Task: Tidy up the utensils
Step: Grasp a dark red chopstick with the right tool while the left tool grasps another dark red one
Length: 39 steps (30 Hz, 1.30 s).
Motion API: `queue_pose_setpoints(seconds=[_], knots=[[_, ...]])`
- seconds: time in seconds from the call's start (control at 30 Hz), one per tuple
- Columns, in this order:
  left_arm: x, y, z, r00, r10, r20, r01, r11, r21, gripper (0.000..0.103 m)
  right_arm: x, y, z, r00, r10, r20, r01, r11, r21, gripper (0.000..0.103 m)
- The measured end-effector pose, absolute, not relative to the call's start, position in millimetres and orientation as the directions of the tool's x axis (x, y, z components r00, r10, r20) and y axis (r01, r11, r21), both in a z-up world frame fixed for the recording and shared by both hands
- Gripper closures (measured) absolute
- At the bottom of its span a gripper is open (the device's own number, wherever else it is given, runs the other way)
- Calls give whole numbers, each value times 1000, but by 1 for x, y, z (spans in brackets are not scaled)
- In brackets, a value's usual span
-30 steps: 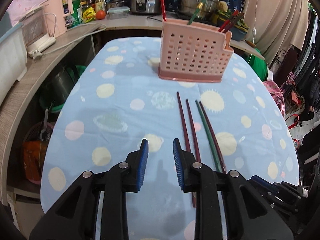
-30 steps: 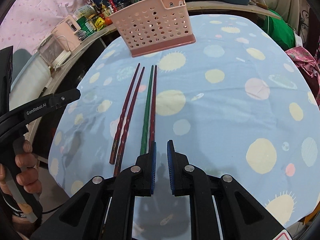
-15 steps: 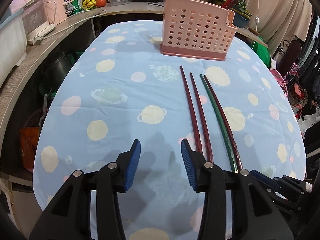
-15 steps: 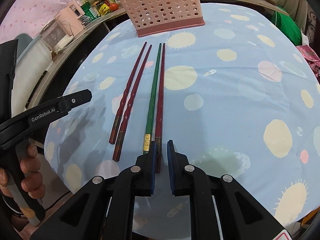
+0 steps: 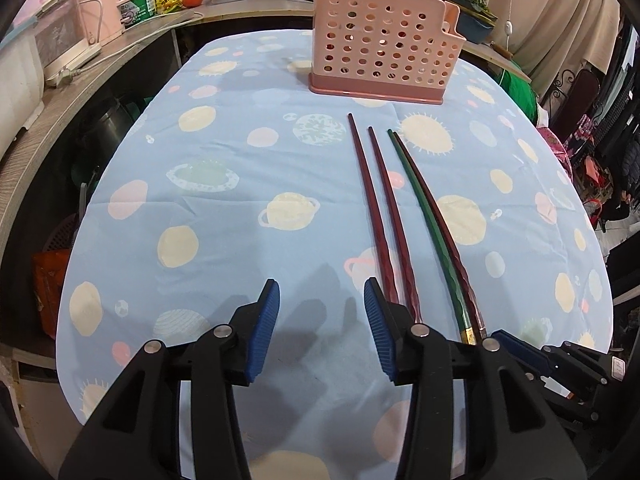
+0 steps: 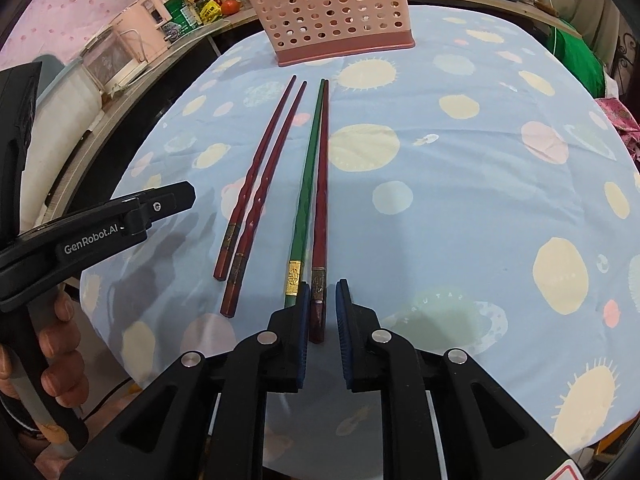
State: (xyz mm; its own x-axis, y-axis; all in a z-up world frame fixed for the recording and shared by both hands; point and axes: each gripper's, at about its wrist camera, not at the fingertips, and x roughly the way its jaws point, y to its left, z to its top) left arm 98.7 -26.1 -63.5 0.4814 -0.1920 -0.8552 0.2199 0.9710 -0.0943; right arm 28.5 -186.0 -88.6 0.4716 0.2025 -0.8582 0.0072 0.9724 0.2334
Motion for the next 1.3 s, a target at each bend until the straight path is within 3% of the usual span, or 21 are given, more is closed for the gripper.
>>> queue_pose_setpoints(seconds=[0.17, 0.73, 1.3], knots=[[96, -30, -65, 476, -198, -857, 233, 968, -94, 61, 28, -190, -90, 474, 199, -858, 21, 971, 238, 95], [88, -50, -75, 428, -240, -871, 295, 948, -116, 59, 27, -201, -90, 488, 181, -854, 65, 968, 243, 95], [86, -53, -86, 412, -200, -889, 291, 953, -80, 61, 27, -201, -89, 487, 181, -854, 65, 968, 242, 95]])
